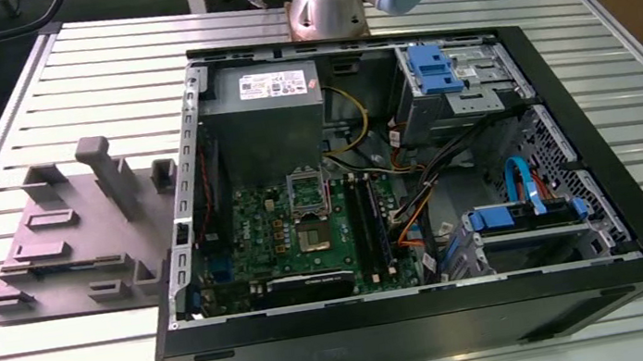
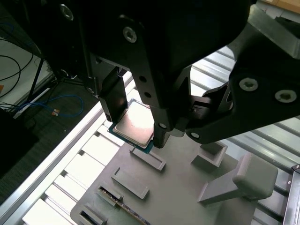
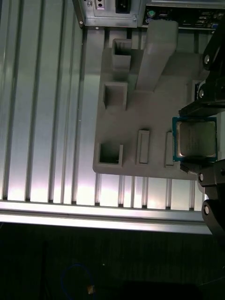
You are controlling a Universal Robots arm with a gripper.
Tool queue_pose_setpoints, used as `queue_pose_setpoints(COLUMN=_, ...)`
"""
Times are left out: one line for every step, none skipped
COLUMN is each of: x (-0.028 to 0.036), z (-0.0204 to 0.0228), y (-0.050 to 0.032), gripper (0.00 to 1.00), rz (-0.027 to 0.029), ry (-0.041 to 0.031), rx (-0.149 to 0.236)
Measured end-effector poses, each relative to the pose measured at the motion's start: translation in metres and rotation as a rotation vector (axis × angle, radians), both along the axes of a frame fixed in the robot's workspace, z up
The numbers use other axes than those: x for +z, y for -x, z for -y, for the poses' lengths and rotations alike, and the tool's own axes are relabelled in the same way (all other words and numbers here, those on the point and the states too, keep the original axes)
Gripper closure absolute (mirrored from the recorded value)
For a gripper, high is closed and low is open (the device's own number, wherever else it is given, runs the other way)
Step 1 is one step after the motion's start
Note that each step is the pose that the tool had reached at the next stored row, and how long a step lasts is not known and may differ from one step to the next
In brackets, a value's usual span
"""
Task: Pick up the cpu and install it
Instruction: 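Pick up the cpu and move it towards the insertion slot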
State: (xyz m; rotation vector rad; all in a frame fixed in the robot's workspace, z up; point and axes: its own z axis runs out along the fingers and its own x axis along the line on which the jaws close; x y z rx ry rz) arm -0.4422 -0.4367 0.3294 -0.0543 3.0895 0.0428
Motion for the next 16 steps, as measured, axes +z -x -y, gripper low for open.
queue_pose_setpoints(x=0.0004, z=0.0, y=0.0, gripper=0.53, rz=-0.0002, ry=0.0001, rx=0.0)
queue_pose_setpoints(x=0.0009, z=0.0, y=0.0, gripper=0.53, rz=-0.0004, ry=0.0003, rx=0.0)
queue_pose_setpoints(x=0.0018, z=0.0, y=0.0, gripper=0.53, rz=-0.0004, ry=0.0002, rx=0.0)
queue_pose_setpoints(x=0.003, z=0.0, y=-0.0001, gripper=0.53, rz=-0.0002, ry=0.0001, rx=0.0)
queue_pose_setpoints(x=0.005, z=0.0, y=0.0, gripper=0.53, rz=0.0, ry=0.0, rx=0.0)
queue_pose_setpoints(x=0.0071, z=0.0, y=0.0, gripper=0.53, rz=-0.0001, ry=0.0001, rx=0.0)
queue_pose_setpoints(x=0.0086, z=0.0, y=0.0, gripper=0.53, rz=-0.0001, ry=0.0, rx=0.0)
queue_pose_setpoints(x=0.0101, z=0.0, y=0.0, gripper=0.53, rz=0.0, ry=0.0, rx=0.0)
queue_pose_setpoints(x=0.0121, z=0.0, y=0.0, gripper=0.53, rz=0.0, ry=0.0, rx=0.0)
queue_pose_setpoints(x=0.0143, z=0.0, y=0.0, gripper=0.53, rz=0.0, ry=0.0, rx=0.0)
queue_pose_setpoints(x=0.0168, z=0.0, y=0.0, gripper=0.53, rz=0.0, ry=0.0, rx=0.0)
queue_pose_setpoints(x=0.0195, z=0.0, y=0.0, gripper=0.53, rz=0.0, ry=0.0, rx=0.0)
queue_pose_setpoints(x=0.0221, z=0.0, y=0.0, gripper=0.53, rz=-0.0001, ry=0.0001, rx=0.0)
queue_pose_setpoints(x=0.0246, z=0.0, y=0.0, gripper=0.53, rz=0.0, ry=0.0, rx=0.0)
queue_pose_setpoints(x=0.0269, z=0.0, y=0.0, gripper=0.53, rz=0.0, ry=0.0, rx=0.0)
queue_pose_setpoints(x=0.0293, z=0.0, y=0.0, gripper=0.53, rz=0.0, ry=0.0, rx=0.0)
